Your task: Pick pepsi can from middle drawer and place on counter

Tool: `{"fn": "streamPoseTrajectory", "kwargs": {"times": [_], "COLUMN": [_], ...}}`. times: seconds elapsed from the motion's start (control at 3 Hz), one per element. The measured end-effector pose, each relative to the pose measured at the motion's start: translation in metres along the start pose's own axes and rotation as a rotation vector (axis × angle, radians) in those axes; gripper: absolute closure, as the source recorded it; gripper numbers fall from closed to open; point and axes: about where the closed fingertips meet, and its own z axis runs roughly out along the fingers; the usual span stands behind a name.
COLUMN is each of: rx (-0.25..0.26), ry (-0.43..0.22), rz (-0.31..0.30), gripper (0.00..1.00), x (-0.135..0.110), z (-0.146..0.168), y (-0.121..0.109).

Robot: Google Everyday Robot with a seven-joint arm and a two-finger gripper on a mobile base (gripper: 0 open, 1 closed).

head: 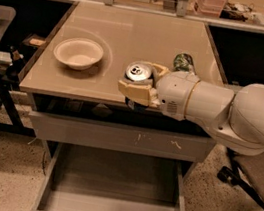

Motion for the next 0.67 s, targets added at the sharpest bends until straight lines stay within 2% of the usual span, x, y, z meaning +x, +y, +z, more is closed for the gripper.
{"fn": "streamPoseTrajectory", "kwargs": {"times": [0.33,0.67], "rx": [-0.018,-0.034], "ry": [-0.022,-0.039], "rz": [0.042,0.073], "gripper": [1.0,1.0], "x": [0.003,-0.001], "z": [0.011,0.029], "y": [-0.004,-0.026]}}
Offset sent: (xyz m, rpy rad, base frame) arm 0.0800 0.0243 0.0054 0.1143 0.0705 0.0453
